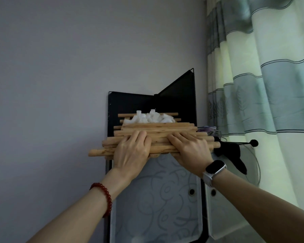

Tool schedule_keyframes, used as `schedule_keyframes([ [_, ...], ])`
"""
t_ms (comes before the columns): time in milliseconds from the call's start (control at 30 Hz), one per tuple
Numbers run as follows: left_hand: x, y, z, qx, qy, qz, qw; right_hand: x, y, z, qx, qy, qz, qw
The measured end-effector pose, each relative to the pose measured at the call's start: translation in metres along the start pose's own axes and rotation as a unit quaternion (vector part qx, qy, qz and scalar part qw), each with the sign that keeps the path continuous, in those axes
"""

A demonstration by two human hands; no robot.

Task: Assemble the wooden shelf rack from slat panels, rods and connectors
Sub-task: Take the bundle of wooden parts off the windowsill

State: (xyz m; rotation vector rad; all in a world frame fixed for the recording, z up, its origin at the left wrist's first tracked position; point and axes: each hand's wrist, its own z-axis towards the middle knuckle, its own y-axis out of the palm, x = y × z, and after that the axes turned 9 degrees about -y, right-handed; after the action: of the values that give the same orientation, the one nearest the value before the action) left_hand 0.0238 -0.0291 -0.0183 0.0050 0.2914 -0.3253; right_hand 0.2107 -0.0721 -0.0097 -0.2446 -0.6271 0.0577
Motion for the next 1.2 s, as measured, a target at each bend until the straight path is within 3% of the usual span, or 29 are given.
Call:
schedule_keyframes([
  [433, 0.013, -0.097, -0.002, 0.075, -0.009, -0.084, 0.994, -0.037, -0.122, -0.010, -0.013, 0.006, -0.101, 0.995],
  [767, 0.083, -0.225, -0.027, 0.097, -0.017, -0.175, 0.980, -0.089, -0.292, -0.072, -0.071, 0.042, -0.213, 0.973],
  [1000, 0.163, -0.317, -0.041, 0.094, -0.006, -0.310, 0.946, -0.132, -0.433, -0.126, -0.174, 0.087, -0.303, 0.933],
  [1200, 0.228, -0.386, -0.034, 0.070, 0.025, -0.441, 0.894, -0.158, -0.534, -0.157, -0.264, 0.136, -0.399, 0.867],
])
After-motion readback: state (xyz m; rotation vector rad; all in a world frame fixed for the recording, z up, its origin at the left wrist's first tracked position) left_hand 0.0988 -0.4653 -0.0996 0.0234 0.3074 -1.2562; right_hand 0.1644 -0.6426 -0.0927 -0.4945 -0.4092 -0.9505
